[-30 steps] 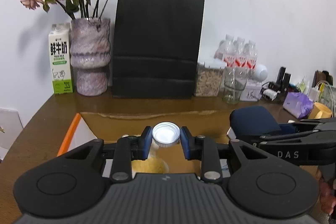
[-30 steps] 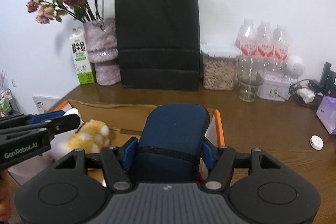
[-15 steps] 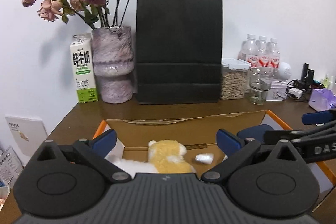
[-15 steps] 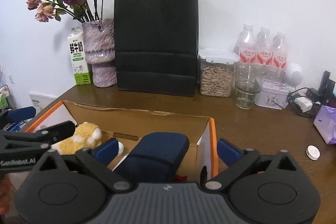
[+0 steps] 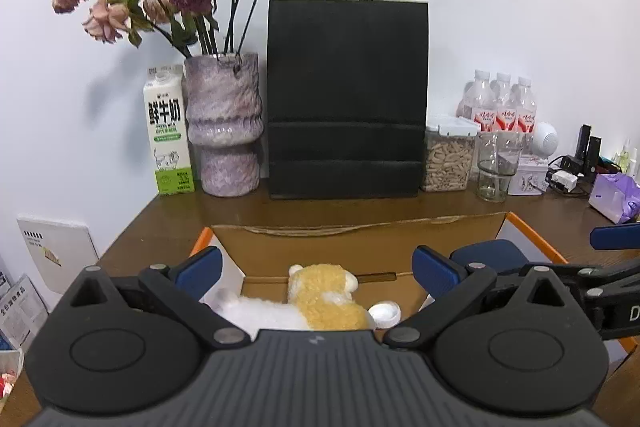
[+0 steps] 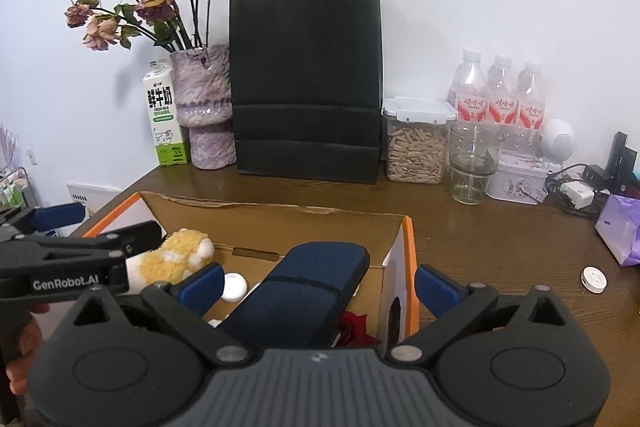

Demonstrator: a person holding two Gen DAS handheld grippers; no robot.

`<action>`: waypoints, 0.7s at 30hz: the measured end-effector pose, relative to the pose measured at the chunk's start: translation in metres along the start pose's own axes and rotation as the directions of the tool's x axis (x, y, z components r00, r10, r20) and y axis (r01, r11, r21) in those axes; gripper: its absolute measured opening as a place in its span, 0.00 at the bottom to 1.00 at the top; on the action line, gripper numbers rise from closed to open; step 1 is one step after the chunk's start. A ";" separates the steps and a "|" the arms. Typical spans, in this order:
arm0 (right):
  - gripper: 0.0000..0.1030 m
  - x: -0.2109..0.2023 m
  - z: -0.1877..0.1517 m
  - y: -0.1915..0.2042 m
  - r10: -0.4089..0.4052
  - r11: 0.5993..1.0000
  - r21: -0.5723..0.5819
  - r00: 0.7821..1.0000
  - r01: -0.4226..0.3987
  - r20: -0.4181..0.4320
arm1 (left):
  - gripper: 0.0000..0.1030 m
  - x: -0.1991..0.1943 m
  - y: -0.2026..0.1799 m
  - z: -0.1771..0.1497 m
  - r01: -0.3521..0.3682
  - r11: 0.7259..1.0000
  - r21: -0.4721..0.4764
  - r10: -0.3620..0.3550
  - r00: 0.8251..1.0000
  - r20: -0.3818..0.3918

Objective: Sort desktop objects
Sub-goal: 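Carry the cap and case over the box and open both tools inside, then move both tools to the black braided cable and lavender cloth pouch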

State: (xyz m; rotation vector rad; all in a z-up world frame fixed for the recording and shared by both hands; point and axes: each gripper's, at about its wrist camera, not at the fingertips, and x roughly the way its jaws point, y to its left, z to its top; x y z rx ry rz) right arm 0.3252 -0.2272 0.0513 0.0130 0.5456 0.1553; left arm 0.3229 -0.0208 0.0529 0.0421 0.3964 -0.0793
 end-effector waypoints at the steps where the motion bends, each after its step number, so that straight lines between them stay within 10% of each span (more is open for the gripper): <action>1: 0.99 -0.002 0.000 0.001 0.001 1.000 -0.001 1.000 -0.001 0.001 | 1.00 -0.003 0.000 0.000 0.000 1.000 0.001 0.000 1.000 0.003; 21: 1.00 -0.069 -0.010 0.025 0.015 0.999 -0.036 0.997 -0.012 0.070 | 1.00 -0.066 0.013 -0.003 0.022 1.000 0.009 -0.022 0.999 0.050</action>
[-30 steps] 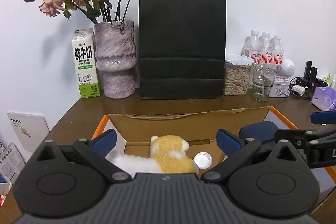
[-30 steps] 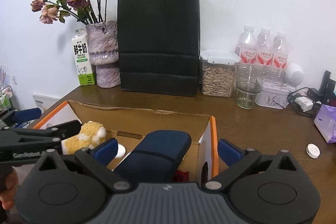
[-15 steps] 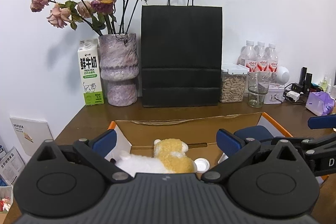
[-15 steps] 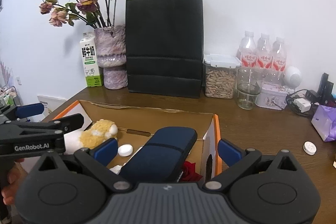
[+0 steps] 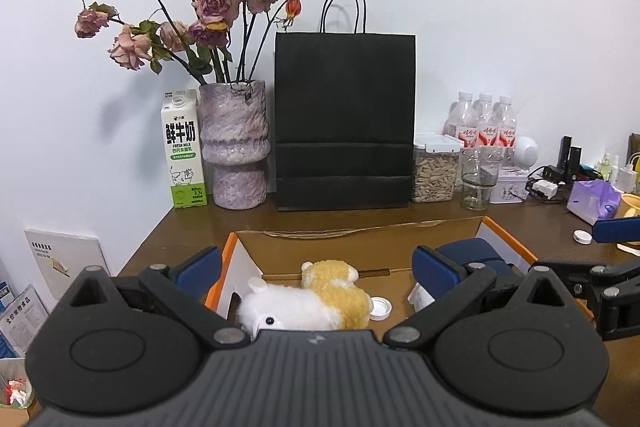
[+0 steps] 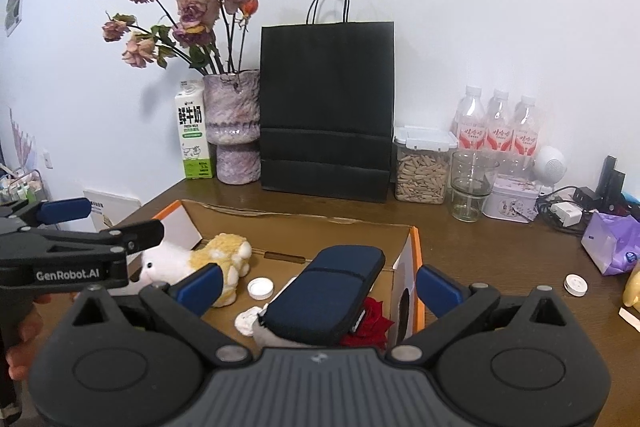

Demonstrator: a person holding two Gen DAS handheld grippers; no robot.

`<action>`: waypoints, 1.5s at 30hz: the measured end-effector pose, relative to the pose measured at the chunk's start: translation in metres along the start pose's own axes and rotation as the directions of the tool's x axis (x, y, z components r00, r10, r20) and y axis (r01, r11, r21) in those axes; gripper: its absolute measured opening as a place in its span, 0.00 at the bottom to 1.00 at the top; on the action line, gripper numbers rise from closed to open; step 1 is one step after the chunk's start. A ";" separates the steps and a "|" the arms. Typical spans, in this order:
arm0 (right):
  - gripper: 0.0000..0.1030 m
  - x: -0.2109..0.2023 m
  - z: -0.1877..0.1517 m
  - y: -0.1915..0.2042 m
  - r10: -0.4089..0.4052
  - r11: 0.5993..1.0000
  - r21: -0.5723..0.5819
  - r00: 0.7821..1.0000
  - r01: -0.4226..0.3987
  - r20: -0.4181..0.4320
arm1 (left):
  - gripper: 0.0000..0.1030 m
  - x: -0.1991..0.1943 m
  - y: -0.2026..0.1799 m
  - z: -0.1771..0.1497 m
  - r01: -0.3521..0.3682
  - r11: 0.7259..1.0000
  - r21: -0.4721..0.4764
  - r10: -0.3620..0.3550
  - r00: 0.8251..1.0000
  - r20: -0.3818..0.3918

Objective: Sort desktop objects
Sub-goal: 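Move both tools to the black braided cable and lavender cloth pouch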

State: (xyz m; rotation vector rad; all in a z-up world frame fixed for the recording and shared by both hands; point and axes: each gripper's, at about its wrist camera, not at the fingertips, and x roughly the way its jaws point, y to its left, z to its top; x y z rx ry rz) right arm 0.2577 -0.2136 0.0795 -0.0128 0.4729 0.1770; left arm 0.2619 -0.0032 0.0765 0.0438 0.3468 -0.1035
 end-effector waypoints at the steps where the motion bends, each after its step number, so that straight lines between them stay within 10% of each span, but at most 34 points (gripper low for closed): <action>1: 1.00 -0.004 -0.002 0.001 0.000 1.000 -0.003 1.000 0.000 0.002 | 1.00 -0.003 0.000 -0.001 0.002 1.000 0.001 -0.002 1.000 0.002; 23: 1.00 -0.074 -0.093 0.014 0.017 0.999 -0.033 0.999 -0.018 -0.049 | 1.00 -0.074 0.018 -0.068 -0.009 1.000 -0.016 0.008 0.998 -0.069; 45: 1.00 -0.061 -0.150 0.058 0.040 0.995 -0.088 0.983 -0.057 -0.180 | 1.00 -0.093 0.007 -0.133 0.021 1.000 -0.012 -0.022 0.981 -0.194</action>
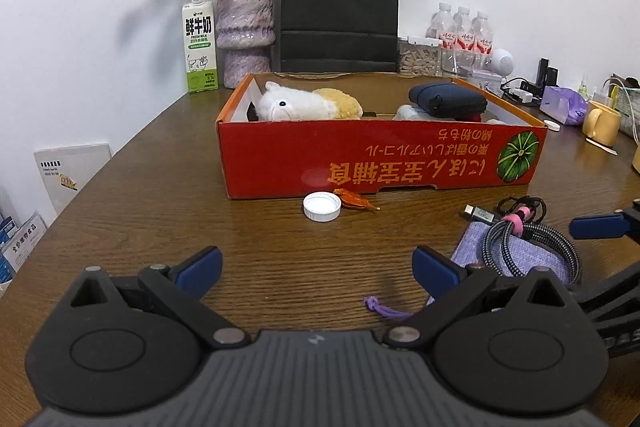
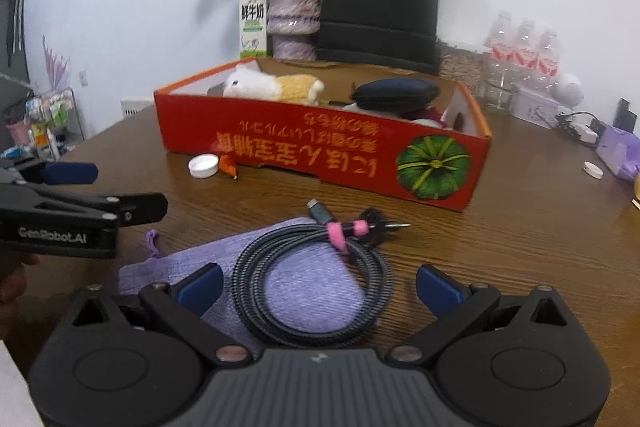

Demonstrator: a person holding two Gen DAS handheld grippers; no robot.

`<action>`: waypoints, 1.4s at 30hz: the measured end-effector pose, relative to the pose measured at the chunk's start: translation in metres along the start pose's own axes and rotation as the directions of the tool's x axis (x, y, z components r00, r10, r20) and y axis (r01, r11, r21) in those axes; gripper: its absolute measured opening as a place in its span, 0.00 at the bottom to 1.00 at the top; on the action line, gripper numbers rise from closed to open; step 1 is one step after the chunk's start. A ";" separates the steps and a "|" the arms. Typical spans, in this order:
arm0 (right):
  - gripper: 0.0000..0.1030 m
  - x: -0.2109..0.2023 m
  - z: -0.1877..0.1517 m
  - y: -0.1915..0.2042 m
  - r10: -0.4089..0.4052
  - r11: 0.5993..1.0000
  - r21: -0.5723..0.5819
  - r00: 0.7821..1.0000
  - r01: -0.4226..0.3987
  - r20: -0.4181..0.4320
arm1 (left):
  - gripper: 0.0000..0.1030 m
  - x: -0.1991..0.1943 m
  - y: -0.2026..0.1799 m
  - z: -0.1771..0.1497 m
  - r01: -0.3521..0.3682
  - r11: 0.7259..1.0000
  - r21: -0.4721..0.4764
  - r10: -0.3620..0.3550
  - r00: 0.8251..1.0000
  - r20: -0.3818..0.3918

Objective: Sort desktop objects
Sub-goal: 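Move both tools to the black braided cable and lavender cloth pouch, then grasp the black braided cable with the right tool while the left tool grasps the lavender pouch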

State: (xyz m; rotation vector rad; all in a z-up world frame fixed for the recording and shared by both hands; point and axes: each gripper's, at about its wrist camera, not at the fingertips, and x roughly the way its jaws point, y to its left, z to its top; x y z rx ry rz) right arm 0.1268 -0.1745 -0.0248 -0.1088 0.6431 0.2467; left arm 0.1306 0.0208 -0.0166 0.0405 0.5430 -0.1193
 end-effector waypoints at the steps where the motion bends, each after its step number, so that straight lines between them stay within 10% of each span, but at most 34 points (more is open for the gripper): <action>1: 1.00 0.004 0.000 0.003 -0.011 1.000 -0.008 1.000 0.011 -0.008 | 1.00 0.000 0.000 -0.001 -0.001 1.000 -0.001 0.001 1.000 -0.004; 42: 0.86 -0.059 -0.051 -0.078 -0.040 0.991 0.134 0.995 0.027 0.089 | 1.00 -0.001 -0.101 -0.018 0.124 0.982 0.144 -0.107 0.987 -0.124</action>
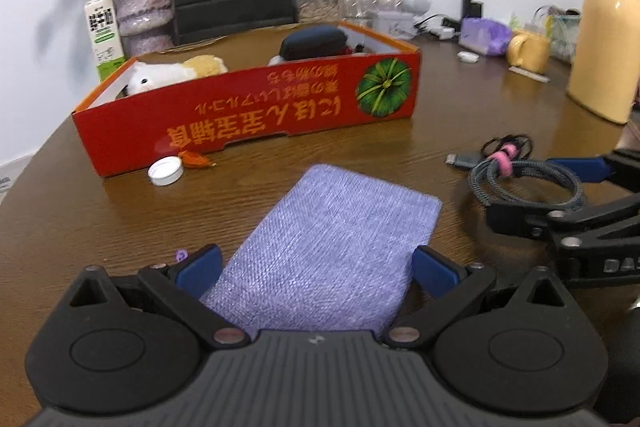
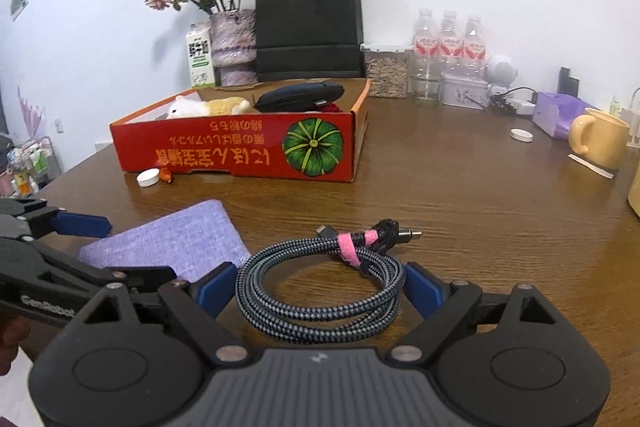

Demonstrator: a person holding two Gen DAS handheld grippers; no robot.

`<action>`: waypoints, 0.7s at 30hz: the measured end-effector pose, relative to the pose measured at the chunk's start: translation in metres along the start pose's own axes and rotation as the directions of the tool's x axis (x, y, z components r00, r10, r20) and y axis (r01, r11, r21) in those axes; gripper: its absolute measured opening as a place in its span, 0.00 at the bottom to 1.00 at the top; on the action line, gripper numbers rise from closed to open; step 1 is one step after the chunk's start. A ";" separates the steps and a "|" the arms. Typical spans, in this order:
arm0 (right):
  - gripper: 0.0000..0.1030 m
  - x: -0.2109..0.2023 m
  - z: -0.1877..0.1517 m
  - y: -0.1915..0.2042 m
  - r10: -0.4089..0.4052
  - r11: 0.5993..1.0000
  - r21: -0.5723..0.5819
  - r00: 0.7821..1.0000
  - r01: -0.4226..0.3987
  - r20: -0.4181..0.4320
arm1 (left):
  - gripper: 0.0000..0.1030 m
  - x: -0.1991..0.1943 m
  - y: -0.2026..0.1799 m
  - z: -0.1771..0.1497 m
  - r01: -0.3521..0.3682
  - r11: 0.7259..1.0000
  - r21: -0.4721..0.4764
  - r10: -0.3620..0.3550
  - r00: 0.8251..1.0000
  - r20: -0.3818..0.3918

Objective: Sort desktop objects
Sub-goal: 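Grasp the black braided cable with the right tool while the left tool grasps the lavender pouch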

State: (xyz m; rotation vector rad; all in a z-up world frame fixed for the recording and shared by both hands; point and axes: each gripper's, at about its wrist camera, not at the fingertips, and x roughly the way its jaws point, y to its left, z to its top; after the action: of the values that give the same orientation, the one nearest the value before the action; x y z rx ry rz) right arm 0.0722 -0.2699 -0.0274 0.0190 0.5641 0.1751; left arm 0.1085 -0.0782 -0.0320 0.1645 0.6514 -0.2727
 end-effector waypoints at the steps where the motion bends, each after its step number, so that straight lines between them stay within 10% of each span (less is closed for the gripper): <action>1: 0.86 0.001 0.000 0.001 0.007 1.000 -0.005 1.000 -0.007 -0.005 | 1.00 0.001 0.000 0.000 -0.006 1.000 -0.009 0.006 1.000 0.001; 12: 0.87 0.017 0.002 0.009 0.054 0.998 -0.033 0.997 -0.056 -0.046 | 0.99 0.008 0.004 0.003 -0.038 0.996 -0.076 0.039 0.999 0.014; 21: 0.90 0.026 0.007 0.019 0.020 0.998 -0.062 0.997 -0.025 -0.075 | 0.21 -0.003 0.008 0.004 -0.038 0.994 -0.102 0.042 0.999 0.034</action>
State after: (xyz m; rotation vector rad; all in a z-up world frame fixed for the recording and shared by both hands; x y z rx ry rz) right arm 0.0945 -0.2465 -0.0340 -0.0422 0.6326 0.2160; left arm 0.1112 -0.0714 -0.0263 0.0749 0.6244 -0.2028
